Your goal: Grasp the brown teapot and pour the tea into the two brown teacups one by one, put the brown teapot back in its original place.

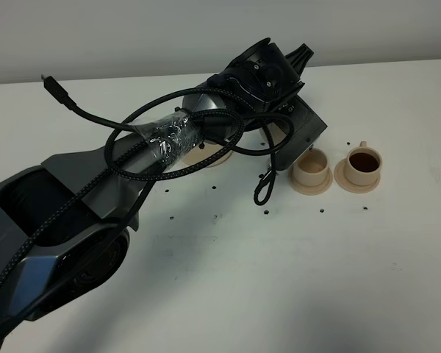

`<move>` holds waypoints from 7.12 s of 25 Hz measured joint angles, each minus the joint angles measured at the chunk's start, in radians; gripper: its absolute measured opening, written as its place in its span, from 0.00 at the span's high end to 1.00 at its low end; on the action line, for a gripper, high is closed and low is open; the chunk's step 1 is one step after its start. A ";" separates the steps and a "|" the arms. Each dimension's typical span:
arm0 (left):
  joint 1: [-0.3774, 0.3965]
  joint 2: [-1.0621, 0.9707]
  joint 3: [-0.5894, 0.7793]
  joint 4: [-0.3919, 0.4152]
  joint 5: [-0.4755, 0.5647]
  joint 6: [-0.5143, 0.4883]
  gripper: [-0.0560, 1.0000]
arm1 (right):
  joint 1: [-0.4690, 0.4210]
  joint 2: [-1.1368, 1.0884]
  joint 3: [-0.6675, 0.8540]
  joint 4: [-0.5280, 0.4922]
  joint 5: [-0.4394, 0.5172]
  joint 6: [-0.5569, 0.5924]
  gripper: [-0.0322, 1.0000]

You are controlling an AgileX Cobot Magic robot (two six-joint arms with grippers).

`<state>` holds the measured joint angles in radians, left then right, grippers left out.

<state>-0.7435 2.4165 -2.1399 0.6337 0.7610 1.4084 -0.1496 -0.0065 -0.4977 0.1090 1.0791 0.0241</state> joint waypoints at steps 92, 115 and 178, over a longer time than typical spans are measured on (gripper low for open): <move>-0.031 0.000 0.000 0.055 -0.236 0.555 0.84 | 0.000 0.000 0.000 0.000 0.000 0.000 0.49; -0.031 0.000 0.000 0.033 -0.272 0.671 0.84 | 0.000 0.000 0.000 0.000 0.000 0.000 0.49; -0.025 -0.198 0.000 -0.234 0.430 -0.481 0.84 | 0.000 0.000 0.000 0.000 0.000 0.000 0.49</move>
<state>-0.7688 2.2182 -2.1399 0.3997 1.1910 0.9276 -0.1496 -0.0065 -0.4977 0.1090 1.0791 0.0241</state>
